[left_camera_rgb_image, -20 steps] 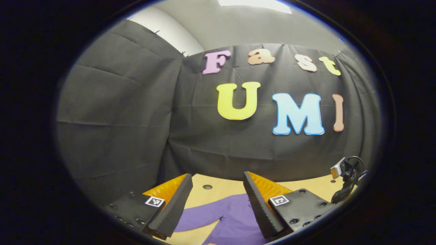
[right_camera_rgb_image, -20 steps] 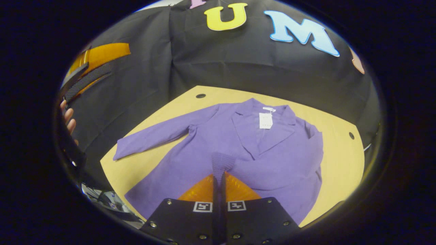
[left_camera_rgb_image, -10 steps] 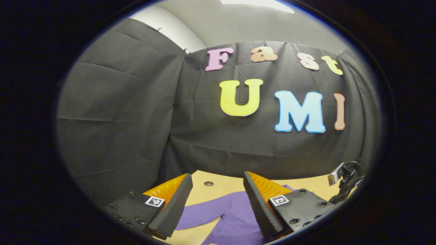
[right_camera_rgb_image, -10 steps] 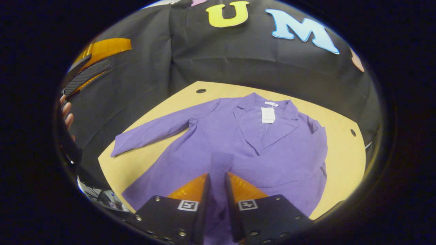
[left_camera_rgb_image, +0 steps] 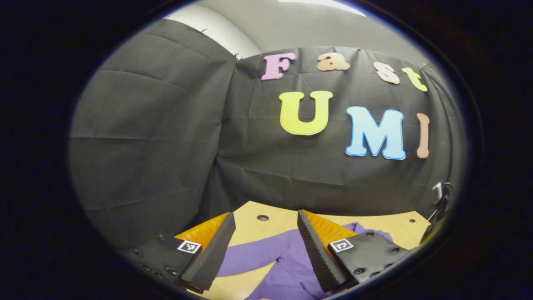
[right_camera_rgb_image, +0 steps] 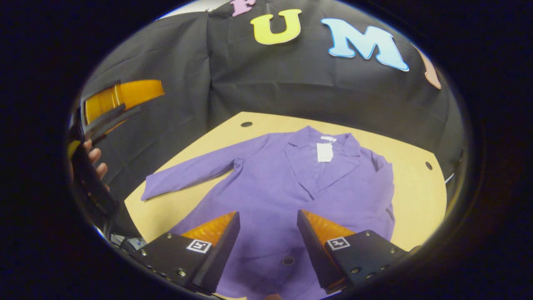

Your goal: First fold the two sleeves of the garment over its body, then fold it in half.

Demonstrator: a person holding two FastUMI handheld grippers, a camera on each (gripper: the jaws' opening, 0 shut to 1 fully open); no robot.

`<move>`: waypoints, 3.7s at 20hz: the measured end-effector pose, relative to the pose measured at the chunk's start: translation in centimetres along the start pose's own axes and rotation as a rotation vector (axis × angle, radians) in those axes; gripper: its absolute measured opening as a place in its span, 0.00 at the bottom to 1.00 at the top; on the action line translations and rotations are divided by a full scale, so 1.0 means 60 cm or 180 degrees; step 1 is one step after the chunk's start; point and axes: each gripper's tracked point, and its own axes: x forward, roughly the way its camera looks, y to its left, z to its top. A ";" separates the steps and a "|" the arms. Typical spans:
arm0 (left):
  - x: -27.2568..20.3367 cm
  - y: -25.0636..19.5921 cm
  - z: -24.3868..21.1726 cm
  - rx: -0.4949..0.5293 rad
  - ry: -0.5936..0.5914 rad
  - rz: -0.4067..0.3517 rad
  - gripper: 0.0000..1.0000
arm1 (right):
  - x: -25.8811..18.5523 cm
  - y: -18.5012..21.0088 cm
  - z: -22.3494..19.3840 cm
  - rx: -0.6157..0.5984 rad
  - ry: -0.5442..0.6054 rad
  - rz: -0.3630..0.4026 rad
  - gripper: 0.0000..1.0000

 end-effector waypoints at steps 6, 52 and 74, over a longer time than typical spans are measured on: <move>0.011 0.093 -0.051 -0.0254 0.0227 0.0355 0.94 | -0.027 -0.006 0.071 -0.0134 -0.0543 -0.0146 0.85; 0.076 0.418 -0.429 -0.0446 0.2213 0.1756 0.28 | -0.033 0.006 0.066 -0.0072 -0.0371 -0.0121 0.84; 0.101 0.267 -0.184 -0.0535 0.1363 0.0752 0.07 | -0.062 -0.060 0.071 0.0094 -0.0486 -0.0442 0.85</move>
